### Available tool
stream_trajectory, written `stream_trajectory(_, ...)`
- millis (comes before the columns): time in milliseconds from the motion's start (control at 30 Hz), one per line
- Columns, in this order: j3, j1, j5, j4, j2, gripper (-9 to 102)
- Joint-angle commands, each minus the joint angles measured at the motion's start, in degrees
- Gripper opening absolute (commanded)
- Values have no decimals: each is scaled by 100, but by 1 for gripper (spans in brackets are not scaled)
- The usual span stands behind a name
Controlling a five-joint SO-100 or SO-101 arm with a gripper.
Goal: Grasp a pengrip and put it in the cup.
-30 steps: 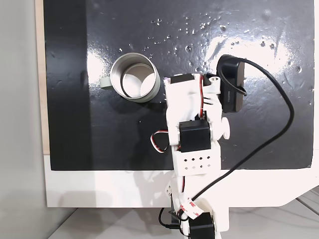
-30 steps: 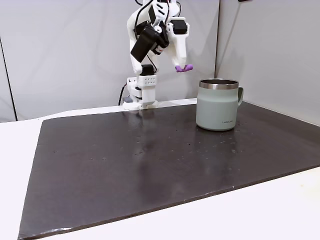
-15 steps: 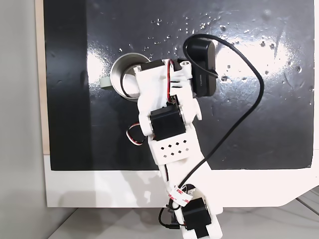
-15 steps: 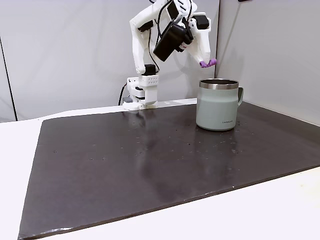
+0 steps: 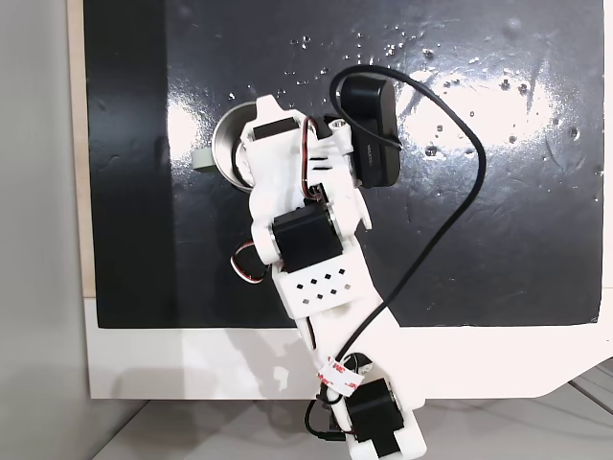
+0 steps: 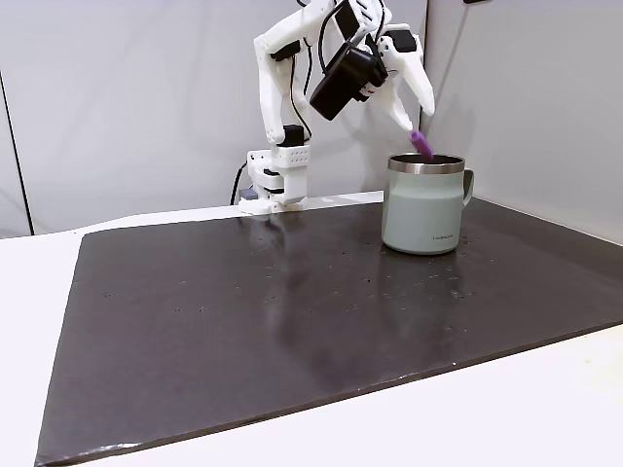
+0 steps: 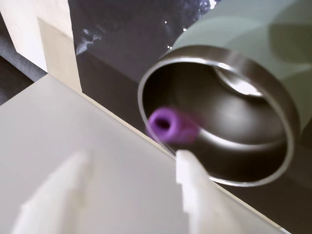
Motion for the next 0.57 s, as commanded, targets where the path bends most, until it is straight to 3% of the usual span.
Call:
stream_trajectory(0,-387,53,97,79,53,33)
stream_trajectory(533,-387,62,70,141,141,31)
